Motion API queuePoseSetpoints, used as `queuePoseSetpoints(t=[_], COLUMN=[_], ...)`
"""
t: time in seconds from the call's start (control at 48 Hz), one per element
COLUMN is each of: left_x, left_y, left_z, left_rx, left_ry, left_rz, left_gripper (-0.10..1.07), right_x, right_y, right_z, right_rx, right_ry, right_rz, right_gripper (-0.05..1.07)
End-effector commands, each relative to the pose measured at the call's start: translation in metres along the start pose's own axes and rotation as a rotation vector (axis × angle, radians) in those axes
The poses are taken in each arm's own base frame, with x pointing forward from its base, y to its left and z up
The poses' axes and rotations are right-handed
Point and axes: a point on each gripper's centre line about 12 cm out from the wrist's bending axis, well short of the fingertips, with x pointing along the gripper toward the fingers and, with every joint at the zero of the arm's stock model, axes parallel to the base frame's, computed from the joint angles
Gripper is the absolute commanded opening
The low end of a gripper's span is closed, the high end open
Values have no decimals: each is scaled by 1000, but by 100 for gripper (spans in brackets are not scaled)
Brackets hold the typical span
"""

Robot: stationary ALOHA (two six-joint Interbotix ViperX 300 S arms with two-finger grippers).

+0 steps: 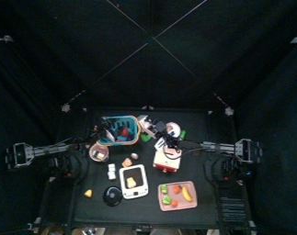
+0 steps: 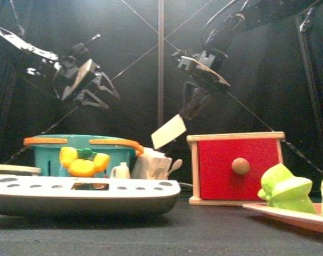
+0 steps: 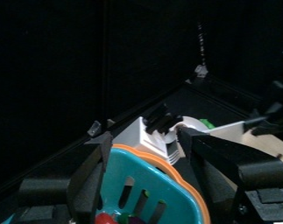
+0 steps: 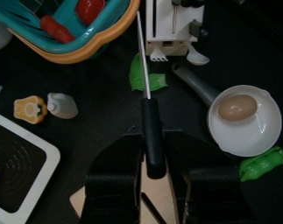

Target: Move holder to right

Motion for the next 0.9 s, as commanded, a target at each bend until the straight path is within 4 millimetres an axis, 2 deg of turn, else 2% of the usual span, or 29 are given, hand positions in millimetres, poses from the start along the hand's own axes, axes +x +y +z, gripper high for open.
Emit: queuePoseSetpoints(t=[0.0,0.146,0.333,0.562,0.875], left_x=[21,48,79,98,120], left_y=[0,-6,-8,-15,-23], left_z=[6,-4,-19,-31,-38], left_rx=[-14,-46,-71,-73,-77], left_ry=[-9,35,82,148,188], left_rz=[23,27,43,21,2], left_gripper=[83,73,68,68,68], right_x=[-16,-17,-20,-34,-46], right_y=[-4,-13,-18,-25,-30], right_z=[2,-4,-12,-13,-19], right_rx=[19,62,80,87,95], right_ry=[-38,-63,-89,-118,-157], right_rz=[35,62,101,119,170], right_gripper=[54,54,54,54,54])
